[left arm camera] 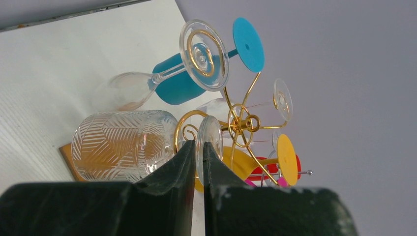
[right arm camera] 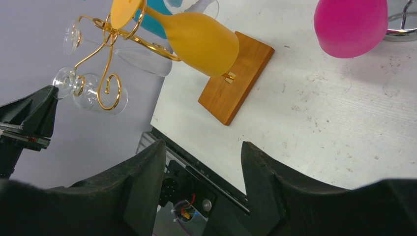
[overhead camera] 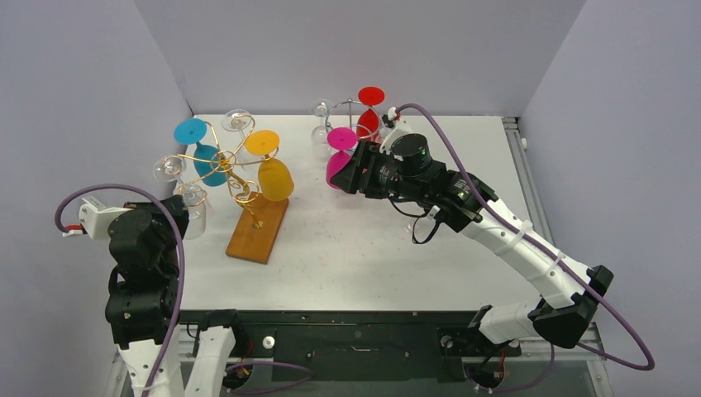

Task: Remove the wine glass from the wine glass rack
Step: Pick up the wine glass from the wine rack.

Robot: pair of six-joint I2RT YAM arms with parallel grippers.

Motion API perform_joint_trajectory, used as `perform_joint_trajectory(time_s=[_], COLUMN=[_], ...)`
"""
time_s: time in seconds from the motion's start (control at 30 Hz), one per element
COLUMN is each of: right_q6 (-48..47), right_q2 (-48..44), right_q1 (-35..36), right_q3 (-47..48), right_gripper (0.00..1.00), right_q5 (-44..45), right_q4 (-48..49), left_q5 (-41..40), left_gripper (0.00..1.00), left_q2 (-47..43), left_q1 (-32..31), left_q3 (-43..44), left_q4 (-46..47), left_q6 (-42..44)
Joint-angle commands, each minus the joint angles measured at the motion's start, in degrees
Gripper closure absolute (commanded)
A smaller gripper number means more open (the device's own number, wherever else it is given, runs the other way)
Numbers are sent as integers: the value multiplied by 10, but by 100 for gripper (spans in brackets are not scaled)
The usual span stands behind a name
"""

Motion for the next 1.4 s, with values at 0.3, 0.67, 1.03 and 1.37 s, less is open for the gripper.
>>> perform_joint_trajectory(time_s=[0.3,0.67,1.03,1.37], right_q6=[-8,-12,-15,-18], right_q2=[-24,-25,-25,-23], right_q1=[3,3,2,2], right_q3=[-3,0,3,9], right_gripper=[47,47,47,46], right_q5=[15,18,23,29], right_q4=[14,12,12,11], left_q5=[-27,-21,-6,22], left_gripper=[100,100,100,100], left_q2=[6,18,32,49], left_q1=[2,1,1,2], left_q3=[5,-1,-8,-5], left_q4=[100,122,143,156], left_q6=[-14,-16,-18,-18])
